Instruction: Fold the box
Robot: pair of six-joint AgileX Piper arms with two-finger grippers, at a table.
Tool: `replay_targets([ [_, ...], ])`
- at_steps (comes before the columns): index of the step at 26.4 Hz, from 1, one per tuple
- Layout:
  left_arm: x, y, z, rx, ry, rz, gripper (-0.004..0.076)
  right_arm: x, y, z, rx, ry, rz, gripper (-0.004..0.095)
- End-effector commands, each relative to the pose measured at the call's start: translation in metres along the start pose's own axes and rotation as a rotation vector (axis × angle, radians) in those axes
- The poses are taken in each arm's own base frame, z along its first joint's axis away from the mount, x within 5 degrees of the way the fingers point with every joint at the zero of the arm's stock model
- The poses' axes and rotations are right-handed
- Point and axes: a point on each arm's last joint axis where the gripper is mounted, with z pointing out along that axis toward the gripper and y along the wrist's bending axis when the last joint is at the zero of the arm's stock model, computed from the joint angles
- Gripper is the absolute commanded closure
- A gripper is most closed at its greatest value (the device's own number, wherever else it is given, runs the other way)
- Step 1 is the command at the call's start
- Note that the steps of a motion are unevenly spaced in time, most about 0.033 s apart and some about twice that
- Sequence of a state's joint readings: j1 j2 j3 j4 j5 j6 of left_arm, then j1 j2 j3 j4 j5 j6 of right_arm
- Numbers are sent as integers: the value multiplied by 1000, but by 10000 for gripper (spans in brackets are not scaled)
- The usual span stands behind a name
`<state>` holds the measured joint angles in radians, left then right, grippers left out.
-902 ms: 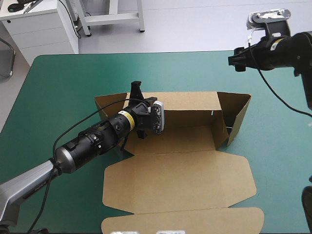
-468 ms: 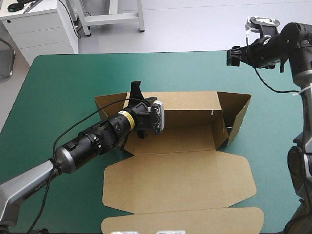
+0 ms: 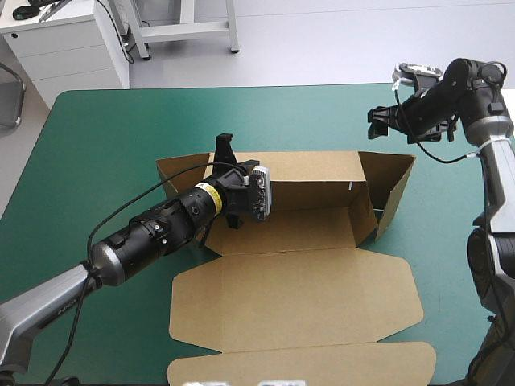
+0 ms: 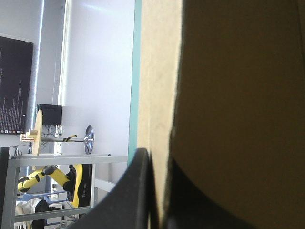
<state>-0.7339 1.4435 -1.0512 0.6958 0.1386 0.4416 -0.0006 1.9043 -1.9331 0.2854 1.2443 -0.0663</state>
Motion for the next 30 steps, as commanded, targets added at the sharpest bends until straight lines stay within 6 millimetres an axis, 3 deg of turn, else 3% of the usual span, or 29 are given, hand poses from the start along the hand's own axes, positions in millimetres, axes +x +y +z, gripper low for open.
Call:
replay_targets([
  [1, -1, 0, -4, 9, 9, -83, 731, 11, 6, -18, -31, -6, -10, 126],
  [5, -1, 0, -4, 9, 9, -83, 731, 23, 5, -16, -30, 30, -15, 126],
  [12, 0, 0, -4, 12, 14, -83, 731, 35, 10, -35, -31, 10, -29, 126],
  [23, 1, -1, -4, 19, 29, -83, 731, 67, 15, -46, -59, 25, -105, 126],
  [30, 2, -2, -4, 25, 41, -83, 731, 110, 21, -45, -136, -128, -261, 126],
])
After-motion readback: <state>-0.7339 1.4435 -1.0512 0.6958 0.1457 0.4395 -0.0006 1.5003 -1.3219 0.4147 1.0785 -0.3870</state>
